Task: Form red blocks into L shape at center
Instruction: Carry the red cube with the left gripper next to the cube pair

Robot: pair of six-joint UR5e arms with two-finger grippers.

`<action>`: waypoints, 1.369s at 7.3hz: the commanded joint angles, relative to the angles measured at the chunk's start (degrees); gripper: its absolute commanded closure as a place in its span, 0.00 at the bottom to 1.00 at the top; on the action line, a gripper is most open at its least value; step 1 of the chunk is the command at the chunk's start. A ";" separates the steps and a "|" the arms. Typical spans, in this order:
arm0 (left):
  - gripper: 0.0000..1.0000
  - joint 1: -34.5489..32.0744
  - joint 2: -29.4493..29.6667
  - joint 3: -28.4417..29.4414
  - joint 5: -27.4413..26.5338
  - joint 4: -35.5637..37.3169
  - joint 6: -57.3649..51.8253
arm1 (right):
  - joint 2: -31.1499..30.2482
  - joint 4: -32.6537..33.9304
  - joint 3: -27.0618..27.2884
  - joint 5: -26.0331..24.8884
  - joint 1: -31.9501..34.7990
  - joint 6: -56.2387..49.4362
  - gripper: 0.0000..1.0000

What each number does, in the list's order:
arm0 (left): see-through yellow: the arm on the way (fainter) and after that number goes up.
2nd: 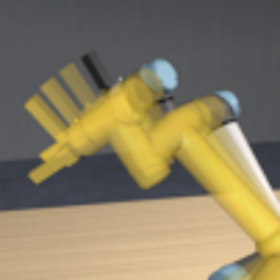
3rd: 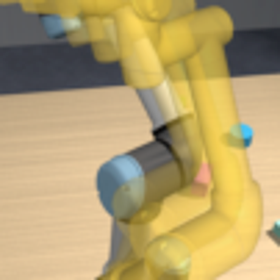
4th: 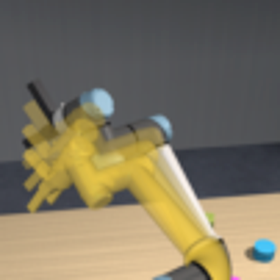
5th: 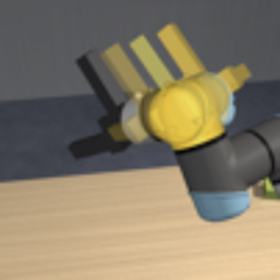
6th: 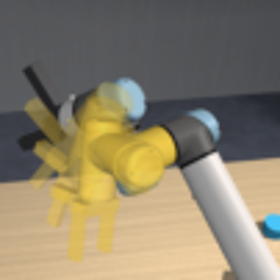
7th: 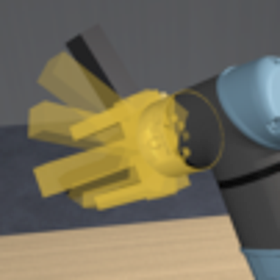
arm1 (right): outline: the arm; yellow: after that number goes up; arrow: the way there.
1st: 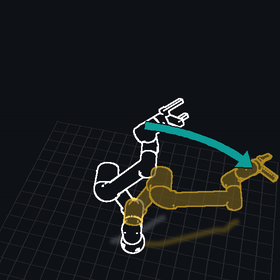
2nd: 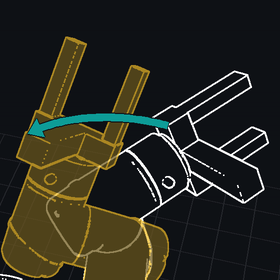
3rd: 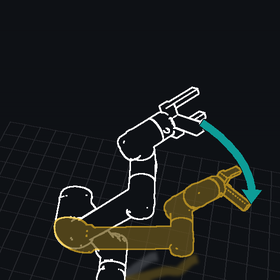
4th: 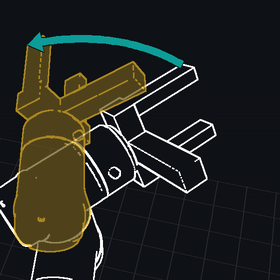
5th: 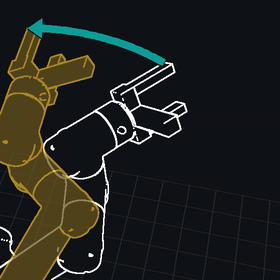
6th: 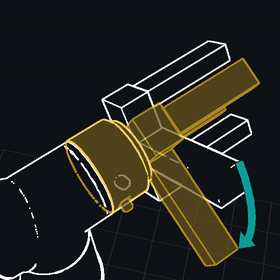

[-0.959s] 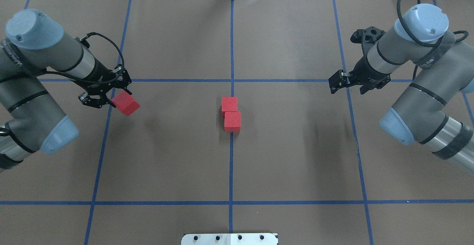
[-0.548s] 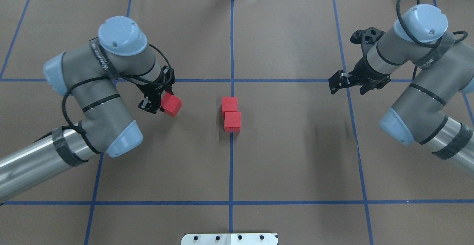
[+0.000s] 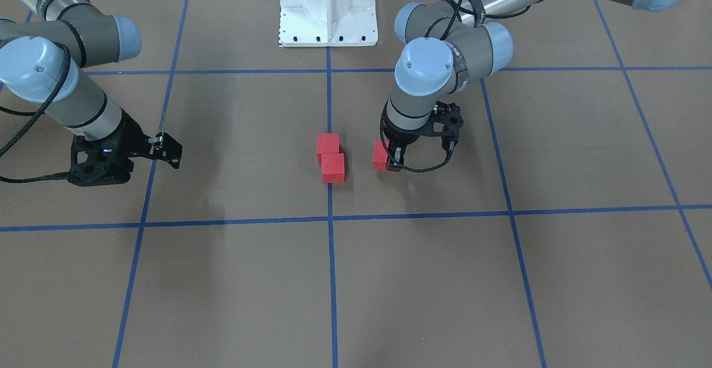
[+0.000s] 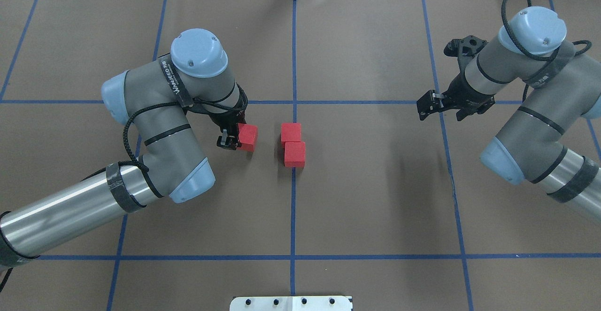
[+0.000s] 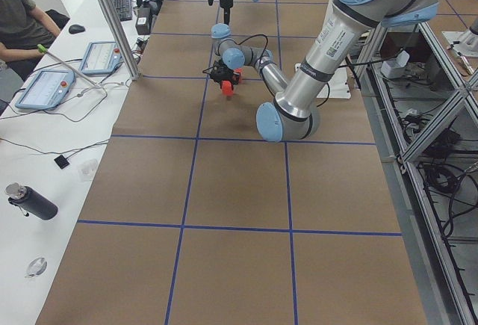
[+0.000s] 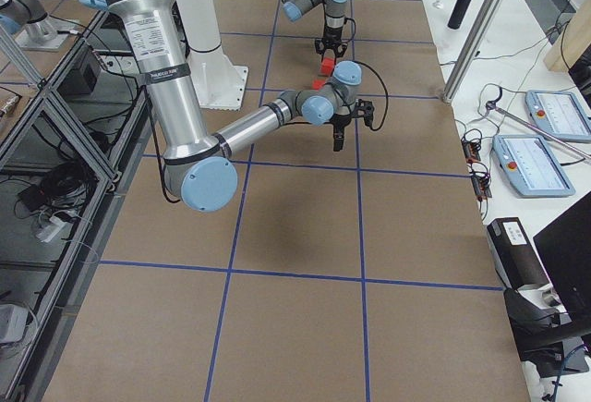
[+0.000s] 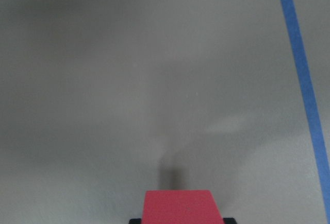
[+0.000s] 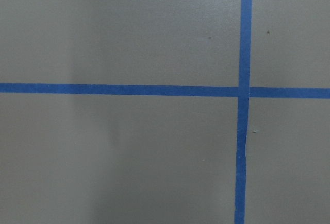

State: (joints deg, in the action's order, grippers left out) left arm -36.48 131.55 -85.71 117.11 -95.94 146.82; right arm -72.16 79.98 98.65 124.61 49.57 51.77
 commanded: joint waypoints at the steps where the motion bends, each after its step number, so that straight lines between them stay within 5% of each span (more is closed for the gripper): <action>1: 1.00 0.00 2.81 4.04 0.14 -4.52 5.49 | 0.00 0.00 0.05 -0.50 0.00 0.09 0.00; 3: 1.00 0.00 2.83 5.98 0.14 -9.41 9.95 | 0.00 0.00 0.49 -0.51 0.00 0.44 0.00; 10: 1.00 0.18 3.45 6.79 0.31 -9.79 12.70 | 0.00 0.00 0.05 -0.60 0.00 0.35 0.00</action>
State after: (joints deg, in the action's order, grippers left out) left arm -36.37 134.89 -78.85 117.39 -105.67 159.49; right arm -72.16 79.98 98.76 124.02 49.57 52.20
